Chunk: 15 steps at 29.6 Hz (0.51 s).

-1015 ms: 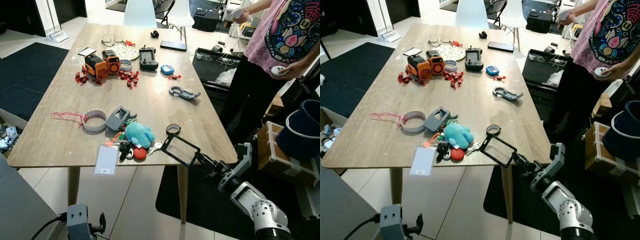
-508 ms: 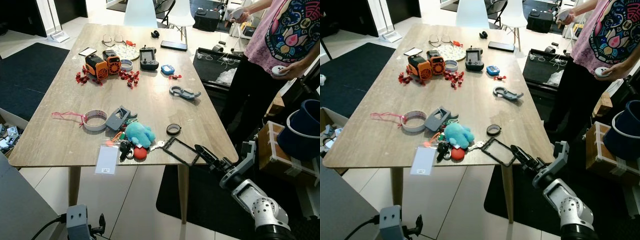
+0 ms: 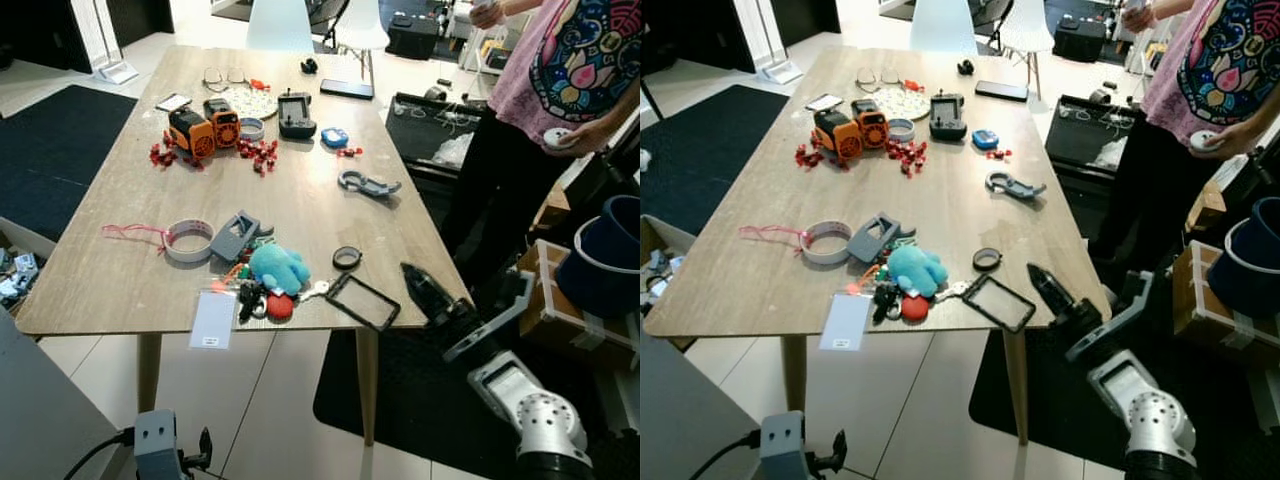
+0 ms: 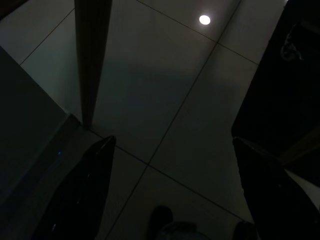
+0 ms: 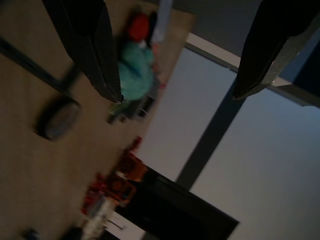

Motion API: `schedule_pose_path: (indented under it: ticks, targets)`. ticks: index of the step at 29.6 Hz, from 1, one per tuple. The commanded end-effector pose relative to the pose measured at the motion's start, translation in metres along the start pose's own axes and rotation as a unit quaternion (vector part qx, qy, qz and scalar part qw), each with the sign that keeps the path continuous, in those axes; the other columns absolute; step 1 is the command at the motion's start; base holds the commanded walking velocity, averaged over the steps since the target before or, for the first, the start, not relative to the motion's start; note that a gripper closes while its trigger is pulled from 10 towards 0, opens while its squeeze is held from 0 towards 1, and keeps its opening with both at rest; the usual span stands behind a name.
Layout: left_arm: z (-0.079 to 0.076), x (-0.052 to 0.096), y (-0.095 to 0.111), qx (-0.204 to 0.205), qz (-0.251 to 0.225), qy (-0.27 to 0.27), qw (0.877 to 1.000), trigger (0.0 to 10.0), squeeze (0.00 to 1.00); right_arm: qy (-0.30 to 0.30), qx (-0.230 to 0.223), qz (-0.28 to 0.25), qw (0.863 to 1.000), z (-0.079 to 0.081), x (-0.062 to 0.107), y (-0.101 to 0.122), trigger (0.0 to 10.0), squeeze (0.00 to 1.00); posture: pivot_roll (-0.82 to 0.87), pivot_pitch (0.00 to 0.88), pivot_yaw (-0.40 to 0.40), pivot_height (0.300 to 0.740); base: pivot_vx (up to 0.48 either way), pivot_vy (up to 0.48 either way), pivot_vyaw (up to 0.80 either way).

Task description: Hang keys on a hook

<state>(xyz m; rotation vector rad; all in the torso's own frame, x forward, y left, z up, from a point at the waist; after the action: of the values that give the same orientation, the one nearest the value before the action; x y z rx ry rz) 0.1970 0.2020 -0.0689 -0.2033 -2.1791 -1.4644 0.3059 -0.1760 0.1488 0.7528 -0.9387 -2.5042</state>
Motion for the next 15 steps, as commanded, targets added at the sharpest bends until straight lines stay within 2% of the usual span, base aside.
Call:
schedule_pose_path:
  ticks: [1, 2, 3, 4, 5, 6, 7, 8, 9, 10, 11, 15]
  targets:
    - [0.001, 0.003, -0.006, 0.005, 0.012, 0.003, 1.000, 10.0, 0.00, -0.050, 0.065, -0.012, 0.997, -0.008, -0.004, 0.009, 10.0, 0.00, 0.04, 0.099, -0.063, 0.740, 0.000, 0.000, 0.00]
    - [0.001, 0.003, -0.006, 0.005, 0.012, 0.002, 1.000, 10.0, 0.00, -0.095, 0.122, -0.006, 0.988, -0.016, -0.008, 0.012, 10.0, 0.00, 0.04, 0.099, -0.063, 0.740, 0.000, 0.000, 0.00]
    - [0.001, 0.003, -0.006, 0.005, 0.012, 0.002, 1.000, 10.0, 0.00, -0.095, 0.122, -0.006, 0.988, -0.016, -0.008, 0.012, 10.0, 0.00, 0.04, 0.099, -0.063, 0.740, 0.000, 0.000, 0.00]
    - [0.001, 0.003, -0.006, 0.005, 0.012, 0.002, 1.000, 10.0, 0.00, -0.122, 0.161, -0.001, 0.979, -0.021, -0.010, 0.014, 10.0, 0.00, 0.04, 0.099, -0.063, 0.740, 0.000, 0.000, 0.00]
    - [0.001, 0.003, -0.006, 0.005, 0.012, 0.002, 1.000, 10.0, 0.00, -0.122, 0.161, -0.001, 0.979, -0.021, -0.010, 0.014, 10.0, 0.00, 0.04, 0.099, -0.063, 0.740, 0.000, 0.000, 0.00]
    - [0.000, 0.002, -0.006, 0.004, 0.013, 0.001, 1.000, 10.0, 0.00, -0.177, 0.211, 0.008, 0.961, -0.033, -0.012, 0.020, 10.0, 0.00, 0.04, 0.096, -0.059, 0.740, 0.000, 0.000, 0.00]
    - [0.000, 0.002, -0.006, 0.004, 0.013, 0.001, 1.000, 10.0, 0.00, -0.177, 0.211, 0.008, 0.961, -0.033, -0.012, 0.020, 10.0, 0.00, 0.04, 0.096, -0.059, 0.740, 0.000, 0.000, 0.00]
    - [-0.002, 0.001, -0.006, 0.002, 0.016, -0.003, 1.000, 10.0, 0.00, -0.231, 0.344, 0.012, 0.910, -0.041, -0.022, 0.038, 10.0, 0.00, 0.04, 0.095, -0.057, 0.740, 0.000, 0.000, 0.00]
    - [-0.002, 0.001, -0.006, 0.002, 0.016, -0.003, 1.000, 10.0, 0.00, -0.231, 0.344, 0.012, 0.910, -0.041, -0.022, 0.038, 10.0, 0.00, 0.04, 0.095, -0.057, 0.740, 0.000, 0.000, 0.00]
    - [-0.002, 0.001, -0.006, 0.002, 0.017, -0.004, 1.000, 10.0, 0.00, -0.241, 0.372, 0.004, 0.896, -0.041, -0.026, 0.044, 10.0, 0.00, 0.03, 0.091, -0.055, 0.740, 0.000, 0.000, 0.00]
    - [-0.003, 0.000, -0.006, 0.002, 0.017, -0.005, 1.000, 10.0, 0.00, -0.237, 0.390, -0.002, 0.890, -0.038, -0.033, 0.048, 10.0, 0.00, 0.03, 0.091, -0.055, 0.740, 0.000, 0.000, 0.00]
    - [-0.004, 0.000, -0.006, 0.001, 0.017, -0.005, 1.000, 10.0, 0.00, -0.226, 0.405, -0.002, 0.886, -0.034, -0.044, 0.051, 10.0, 0.00, 0.03, 0.088, -0.056, 0.740, 0.000, 0.000, 0.00]
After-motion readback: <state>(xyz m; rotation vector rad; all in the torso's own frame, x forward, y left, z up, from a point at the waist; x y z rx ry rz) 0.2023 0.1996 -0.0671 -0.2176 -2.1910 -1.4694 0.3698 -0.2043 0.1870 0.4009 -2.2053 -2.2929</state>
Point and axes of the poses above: a point about 5 cm out from each wrist's last joint towards the gripper, its own x axis pointing back from the gripper into the wrist, its own y axis along the axis of the wrist's last joint, z = x × y, the point moved 2 cm from there along -x, pointing out of the wrist towards the gripper, and after that the axes turned 15 degrees about x, right-handed, at the moved point
